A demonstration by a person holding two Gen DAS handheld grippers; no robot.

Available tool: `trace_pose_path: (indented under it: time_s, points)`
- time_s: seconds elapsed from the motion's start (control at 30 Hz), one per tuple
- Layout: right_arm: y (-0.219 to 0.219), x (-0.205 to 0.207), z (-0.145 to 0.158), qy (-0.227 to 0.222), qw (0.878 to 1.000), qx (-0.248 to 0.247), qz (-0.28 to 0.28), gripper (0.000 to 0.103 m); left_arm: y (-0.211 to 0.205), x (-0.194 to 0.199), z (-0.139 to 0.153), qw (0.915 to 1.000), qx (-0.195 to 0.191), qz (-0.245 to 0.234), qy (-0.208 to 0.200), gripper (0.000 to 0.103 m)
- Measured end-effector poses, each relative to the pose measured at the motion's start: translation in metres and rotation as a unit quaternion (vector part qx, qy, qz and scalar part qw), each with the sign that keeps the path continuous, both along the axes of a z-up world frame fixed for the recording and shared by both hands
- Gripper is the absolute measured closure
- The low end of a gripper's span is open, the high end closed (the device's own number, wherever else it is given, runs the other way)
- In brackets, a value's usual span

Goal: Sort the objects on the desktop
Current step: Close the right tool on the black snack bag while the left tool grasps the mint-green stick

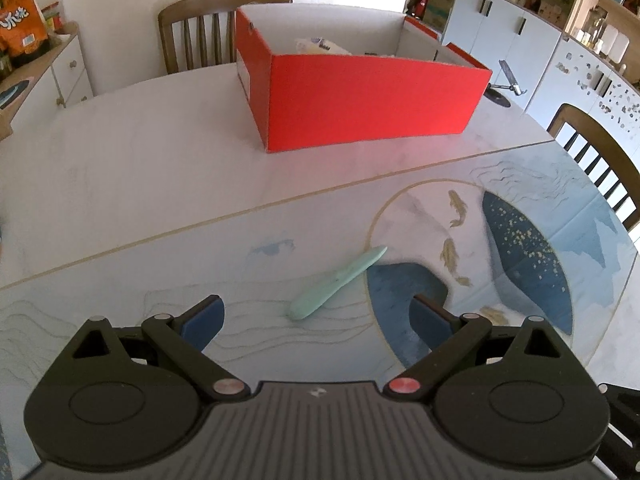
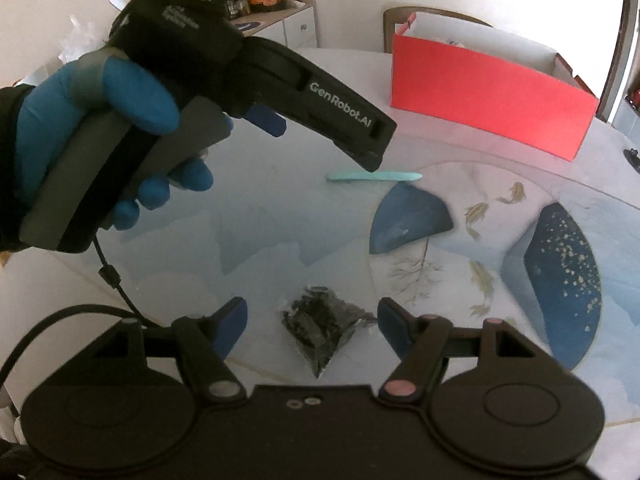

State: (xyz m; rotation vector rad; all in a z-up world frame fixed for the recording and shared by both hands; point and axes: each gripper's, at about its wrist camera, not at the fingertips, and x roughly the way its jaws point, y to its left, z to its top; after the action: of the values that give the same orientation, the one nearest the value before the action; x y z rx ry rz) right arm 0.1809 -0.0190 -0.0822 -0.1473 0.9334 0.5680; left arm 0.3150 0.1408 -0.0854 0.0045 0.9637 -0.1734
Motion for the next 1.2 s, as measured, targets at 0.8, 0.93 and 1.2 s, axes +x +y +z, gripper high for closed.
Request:
trace_pose_path:
  time_s: [0.8,0.93,1.2]
  points:
    - [0.009,0.018,-0.036,-0.012,0.998,-0.053,0.028,0.035,-0.006,0.017,-0.033,0.9995,0.008,-0.029,-0.005,0.004]
    - [0.005,0.02,-0.035,-0.013,0.998,-0.05,0.028,0.044,-0.01,0.019,-0.036,0.999,0.025,-0.031,-0.02,0.006]
    - [-0.002,0.027,-0.033,-0.015,0.998,-0.055,0.029,0.06,-0.019,0.021,-0.043,0.9974,0.042,-0.054,-0.021,0.035]
